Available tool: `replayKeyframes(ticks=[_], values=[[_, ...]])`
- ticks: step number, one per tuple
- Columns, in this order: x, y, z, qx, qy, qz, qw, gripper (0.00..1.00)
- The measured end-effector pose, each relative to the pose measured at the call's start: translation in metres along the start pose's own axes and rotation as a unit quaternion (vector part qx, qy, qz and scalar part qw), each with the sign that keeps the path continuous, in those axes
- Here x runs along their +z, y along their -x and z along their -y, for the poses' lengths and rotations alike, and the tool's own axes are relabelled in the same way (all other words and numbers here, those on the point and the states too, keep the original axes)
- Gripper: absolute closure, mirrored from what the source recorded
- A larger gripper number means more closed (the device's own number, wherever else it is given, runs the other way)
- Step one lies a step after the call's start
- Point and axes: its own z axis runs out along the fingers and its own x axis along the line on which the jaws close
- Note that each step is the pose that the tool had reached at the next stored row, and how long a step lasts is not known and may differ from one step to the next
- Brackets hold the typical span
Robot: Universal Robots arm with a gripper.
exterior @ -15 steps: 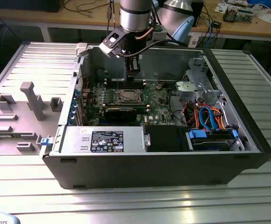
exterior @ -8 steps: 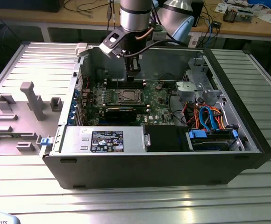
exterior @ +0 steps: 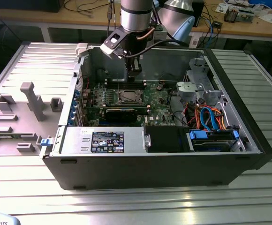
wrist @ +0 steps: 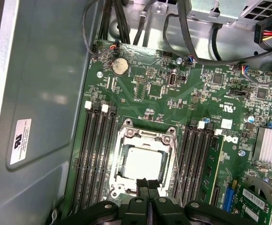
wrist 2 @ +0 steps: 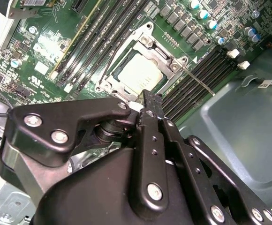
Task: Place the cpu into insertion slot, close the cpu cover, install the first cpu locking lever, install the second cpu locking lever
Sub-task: 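Install the first cpu locking lever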
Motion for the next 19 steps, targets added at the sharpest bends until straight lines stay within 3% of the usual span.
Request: replayKeyframes(ticks=[19], values=[[0.0000,0.0000,0.0000,-0.020,0.0000,0.0003,0.99980,0.89]])
